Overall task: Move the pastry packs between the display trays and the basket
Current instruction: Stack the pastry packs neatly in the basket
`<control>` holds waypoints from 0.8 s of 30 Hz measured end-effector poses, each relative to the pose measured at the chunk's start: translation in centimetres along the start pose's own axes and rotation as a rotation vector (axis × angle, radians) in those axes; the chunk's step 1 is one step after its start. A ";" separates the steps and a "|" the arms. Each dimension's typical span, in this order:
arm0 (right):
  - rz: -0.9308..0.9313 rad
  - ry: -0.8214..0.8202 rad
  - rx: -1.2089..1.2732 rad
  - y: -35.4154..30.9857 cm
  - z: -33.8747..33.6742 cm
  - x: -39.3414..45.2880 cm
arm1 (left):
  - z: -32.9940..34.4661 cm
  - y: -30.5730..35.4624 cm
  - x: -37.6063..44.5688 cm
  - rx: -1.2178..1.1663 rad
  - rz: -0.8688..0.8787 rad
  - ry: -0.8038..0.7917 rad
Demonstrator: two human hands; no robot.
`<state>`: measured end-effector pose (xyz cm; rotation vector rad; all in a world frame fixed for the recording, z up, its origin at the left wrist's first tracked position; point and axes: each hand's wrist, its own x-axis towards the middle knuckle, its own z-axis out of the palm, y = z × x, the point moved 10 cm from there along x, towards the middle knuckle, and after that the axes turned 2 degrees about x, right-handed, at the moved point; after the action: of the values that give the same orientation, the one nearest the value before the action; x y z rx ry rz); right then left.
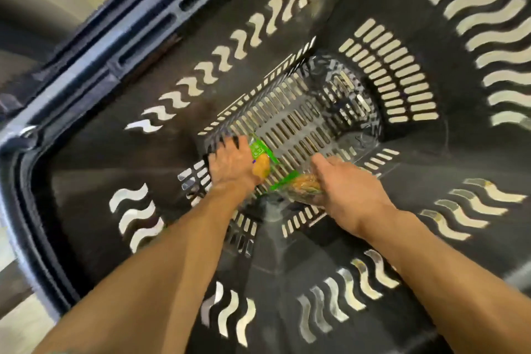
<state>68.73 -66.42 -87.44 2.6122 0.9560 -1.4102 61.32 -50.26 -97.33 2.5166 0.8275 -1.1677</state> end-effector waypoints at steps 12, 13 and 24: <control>0.197 0.269 0.702 4.2 -10.0 -9.1 | -9.2 -0.4 -10.6 -0.679 0.076 0.037; 0.185 0.338 0.769 3.5 -12.5 -11.5 | -12.4 -1.2 -13.2 -0.793 0.085 0.097; -0.309 0.600 1.106 -20.6 -45.7 -42.0 | -53.9 -15.7 -52.5 -1.169 0.286 0.702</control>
<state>75.30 -57.25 -22.97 4.0239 0.7198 -1.5234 58.38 -34.42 -22.16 1.8277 0.8613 0.3376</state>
